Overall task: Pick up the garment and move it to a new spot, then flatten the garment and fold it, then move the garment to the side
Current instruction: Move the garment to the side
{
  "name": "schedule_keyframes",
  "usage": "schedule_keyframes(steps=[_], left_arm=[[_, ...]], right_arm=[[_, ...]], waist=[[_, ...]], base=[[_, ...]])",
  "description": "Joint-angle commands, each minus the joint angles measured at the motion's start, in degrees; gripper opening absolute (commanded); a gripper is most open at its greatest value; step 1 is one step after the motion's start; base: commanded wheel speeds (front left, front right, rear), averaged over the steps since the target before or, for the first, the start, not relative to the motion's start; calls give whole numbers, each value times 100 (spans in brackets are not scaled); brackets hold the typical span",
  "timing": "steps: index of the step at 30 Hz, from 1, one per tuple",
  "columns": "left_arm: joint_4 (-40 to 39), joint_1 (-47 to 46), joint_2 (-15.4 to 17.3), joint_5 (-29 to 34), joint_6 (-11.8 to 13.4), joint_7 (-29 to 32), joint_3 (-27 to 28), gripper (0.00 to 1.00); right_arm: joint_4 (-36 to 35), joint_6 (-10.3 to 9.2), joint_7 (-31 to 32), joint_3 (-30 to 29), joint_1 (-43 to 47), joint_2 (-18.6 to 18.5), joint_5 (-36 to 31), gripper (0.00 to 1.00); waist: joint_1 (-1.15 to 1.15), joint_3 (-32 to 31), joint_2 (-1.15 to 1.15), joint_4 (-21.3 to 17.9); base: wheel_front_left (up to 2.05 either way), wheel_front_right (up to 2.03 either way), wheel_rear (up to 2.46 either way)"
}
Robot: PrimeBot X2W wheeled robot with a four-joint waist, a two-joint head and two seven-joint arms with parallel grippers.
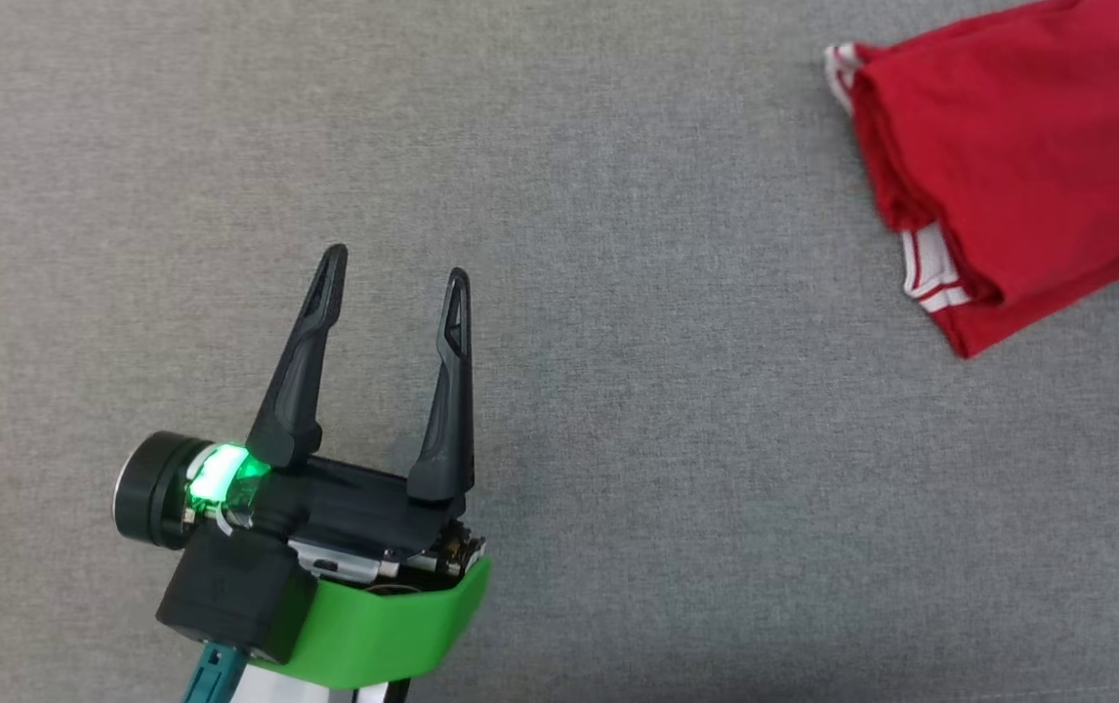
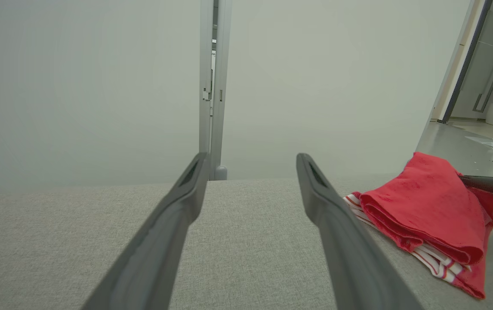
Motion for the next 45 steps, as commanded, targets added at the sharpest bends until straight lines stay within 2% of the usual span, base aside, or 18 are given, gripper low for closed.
schedule_keyframes(steps=[1,9,18,22,23,24,25,29,34,38,39,45], left_arm=[[-59,-141,21,73,-51,-4,37,100],[-319,-394,22,274,-257,-4,84,100],[-499,-542,22,371,-330,-4,2,100],[-424,-548,22,383,-355,-4,67,100],[-409,-561,21,379,-365,-4,69,100],[-387,-582,21,362,-376,-4,69,100],[-367,-600,21,343,-374,-4,59,100],[-293,-626,21,256,-268,-4,7,100],[-152,-372,21,121,-92,-4,-10,100],[34,-18,20,-16,74,-4,60,100],[157,213,20,-83,135,-4,97,100],[510,641,20,-211,355,-4,226,100]], right_arm=[[74,-11,-62,-39,-110,-55,33,0],[418,-11,-172,-249,-383,-427,-26,0],[719,-11,-79,-396,-783,-1031,-246,0],[825,-12,61,-379,-937,-1171,-323,0],[855,-12,91,-379,-963,-1182,-343,7],[947,-12,63,-401,-1017,-1187,-421,72],[1043,-12,2,-433,-1074,-1188,-501,100],[1355,-11,-231,-456,-1190,-946,-1018,100],[1283,-12,-351,-577,-879,-210,-1591,100],[598,-12,-348,-1213,200,766,-2003,100],[190,-11,-350,-1468,877,1244,-2195,100],[-810,-11,-350,-2036,2133,2166,-2781,100]], waist=[[-1,499,0,-426],[-1,983,0,-708],[-1,1428,0,-659],[-1,1485,0,-614],[-1,1486,0,-599],[-1,1470,0,-571],[-1,1448,0,-543],[-1,1199,0,-409],[-1,522,0,-270],[-1,-281,0,-176],[-1,-706,0,-140],[-1,-1510,0,-90]], base=[[0,0,0],[0,0,0],[0,0,0],[0,0,0],[0,0,0],[0,0,0],[0,0,0],[0,0,0],[0,0,0],[0,0,0],[0,0,0],[0,0,0]])
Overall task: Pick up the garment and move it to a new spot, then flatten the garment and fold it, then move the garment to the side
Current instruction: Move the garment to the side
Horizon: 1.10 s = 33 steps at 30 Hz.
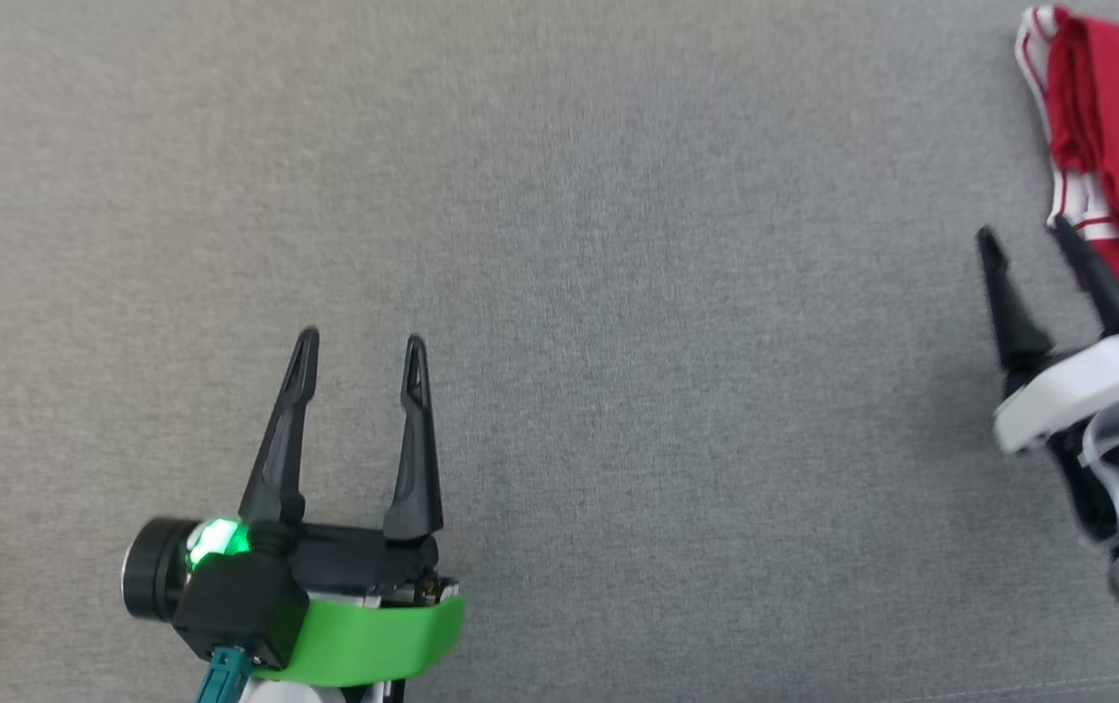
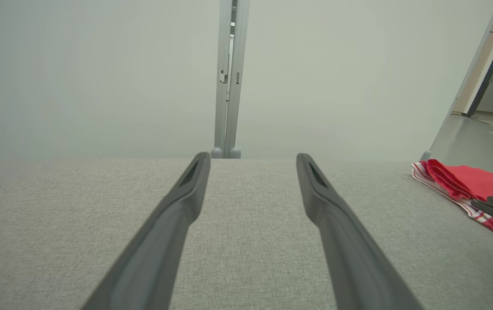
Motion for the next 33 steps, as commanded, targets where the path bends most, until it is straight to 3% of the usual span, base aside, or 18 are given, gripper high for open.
schedule_keyframes(steps=[1,7,15,23,33], left_arm=[[98,186,20,-93,64,0,43,100],[385,653,20,-264,99,0,174,100],[436,1322,20,-144,73,0,474,100],[648,1677,19,-71,47,0,768,100],[822,1866,18,-7,-128,0,864,100]], right_arm=[[-224,-11,-24,-177,344,174,-197,100],[-1281,-11,-21,-757,1583,1032,-936,100],[-2632,-11,-21,-1248,2937,1751,-1631,100],[-2980,-10,-20,-1271,3685,2066,-2098,100],[-3047,-10,-22,-1241,3804,2089,-2217,100]], waist=[[0,-1014,0,155],[0,-1809,0,186],[0,-2364,0,191],[0,-2578,0,144],[0,-2600,0,94]], base=[[0,0,0],[0,0,0],[0,0,0],[0,0,0],[0,0,0]])
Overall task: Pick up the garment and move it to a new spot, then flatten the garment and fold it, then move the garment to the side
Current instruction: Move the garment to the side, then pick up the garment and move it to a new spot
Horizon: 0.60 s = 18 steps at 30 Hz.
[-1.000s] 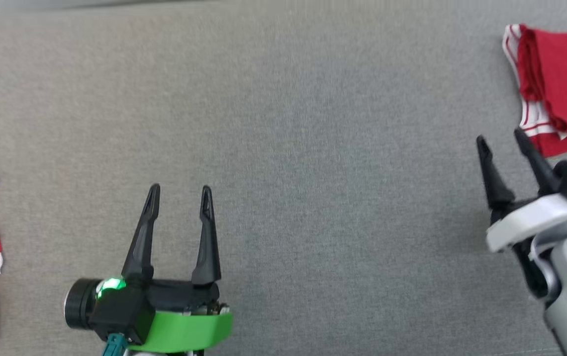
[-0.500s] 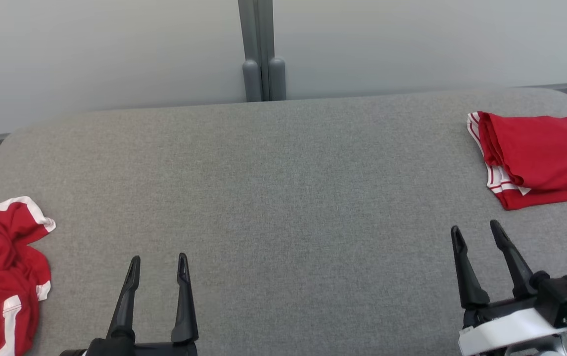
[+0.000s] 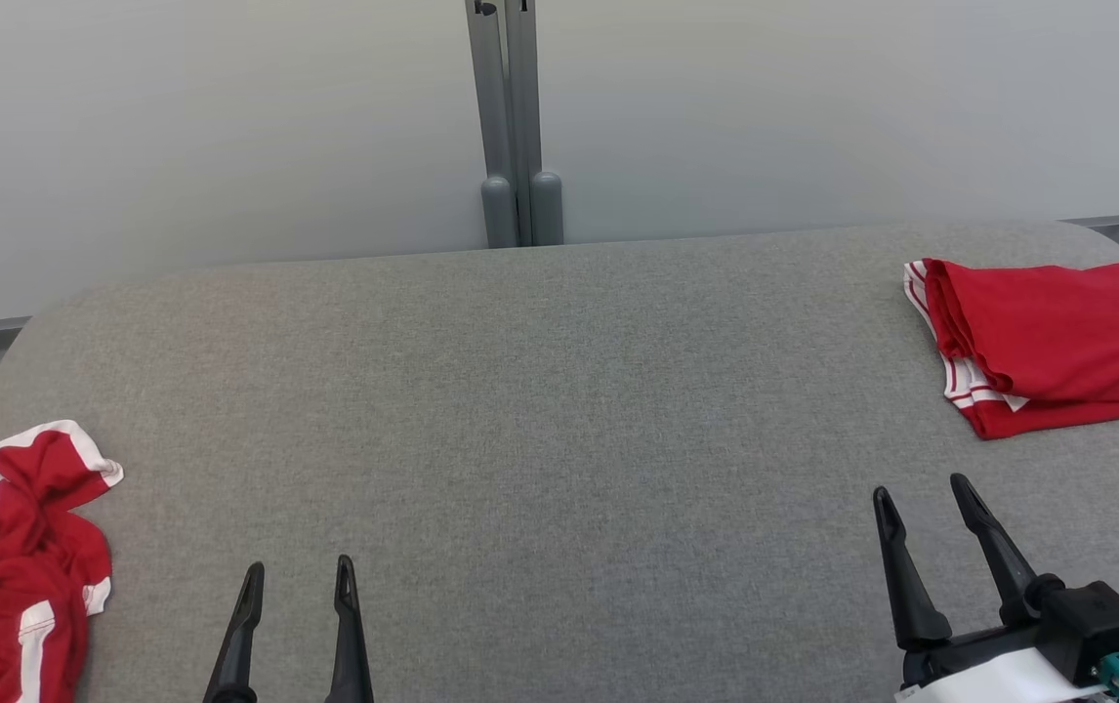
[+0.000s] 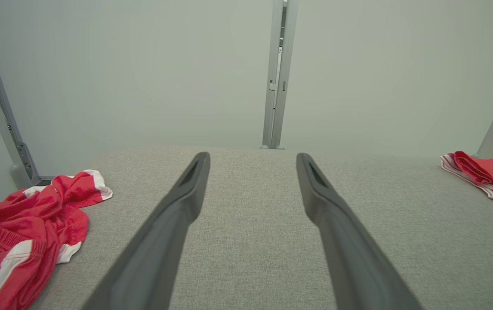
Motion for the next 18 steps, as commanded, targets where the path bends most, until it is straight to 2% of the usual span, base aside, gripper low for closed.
schedule_keyframes(steps=[1,18], left_arm=[[14,58,16,70,-12,0,-7,100],[349,20,16,-5,-33,0,-48,100]], right_arm=[[-31,-11,-16,-25,79,-13,-19,100],[-33,-10,-16,-21,181,-47,7,100]], waist=[[1,5,0,6],[1,-70,0,8]], base=[[0,0,0],[0,0,0]])
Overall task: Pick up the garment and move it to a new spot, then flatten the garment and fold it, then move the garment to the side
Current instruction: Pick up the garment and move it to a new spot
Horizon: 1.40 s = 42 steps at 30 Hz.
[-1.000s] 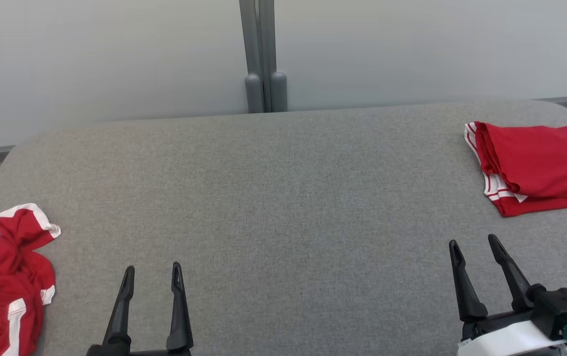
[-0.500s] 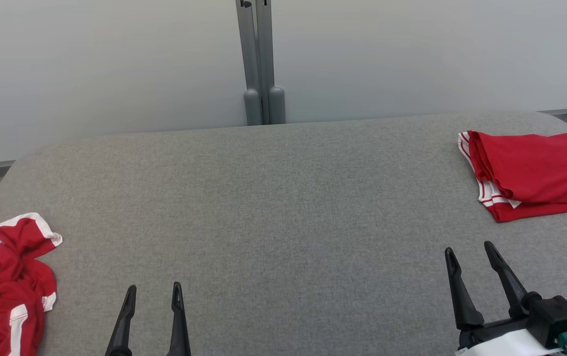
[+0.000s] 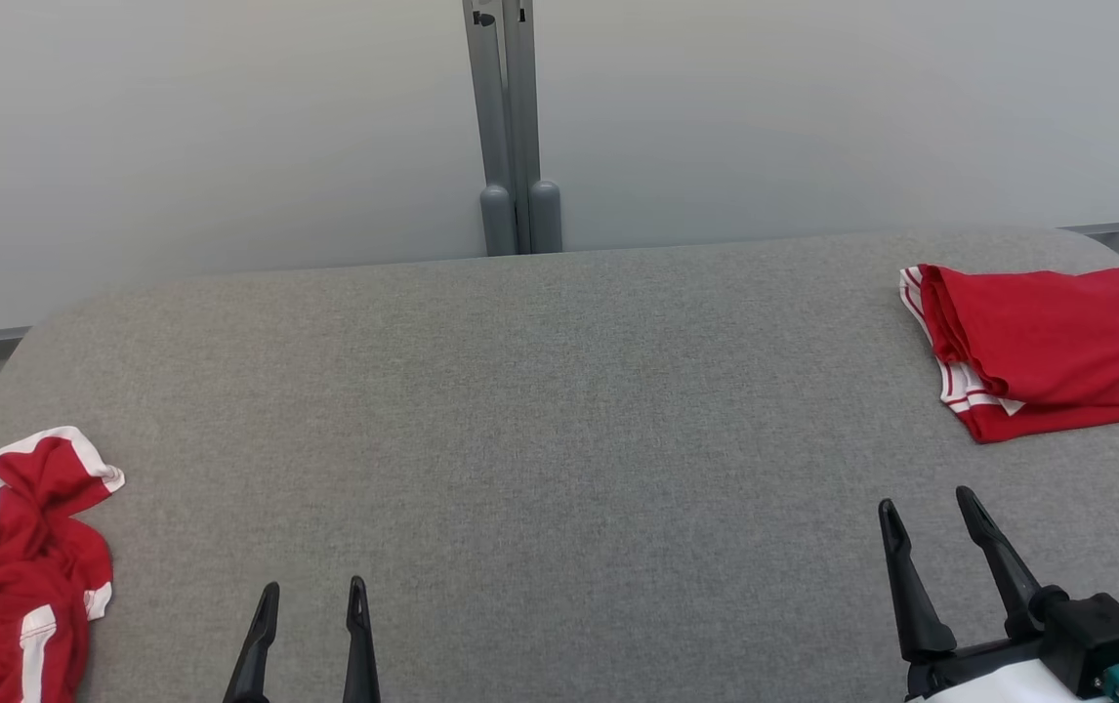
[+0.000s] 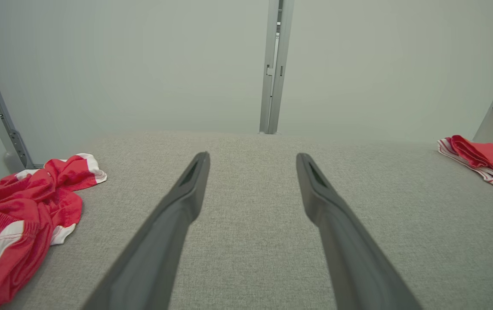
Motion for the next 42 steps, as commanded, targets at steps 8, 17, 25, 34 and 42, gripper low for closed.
schedule_keyframes(steps=[8,17,25,34,42], left_arm=[[85,-125,16,106,68,0,-13,100],[8,-175,16,-29,249,0,144,100],[4,-184,17,-29,233,0,193,100],[-120,-132,16,-51,316,0,297,100],[-276,-166,15,-90,521,0,370,100]], right_arm=[[-13,-9,-16,51,86,-27,22,100],[32,-10,-16,199,148,45,61,100],[41,-9,-16,265,149,125,95,100],[69,-10,-16,454,-19,110,116,100],[199,-10,-16,706,-319,-49,197,100]], waist=[[1,38,0,226],[1,35,0,1006],[1,37,0,1903],[1,142,0,2669],[1,293,0,2789]], base=[[0,0,0],[0,0,0],[0,0,0],[0,0,0],[0,0,0]])
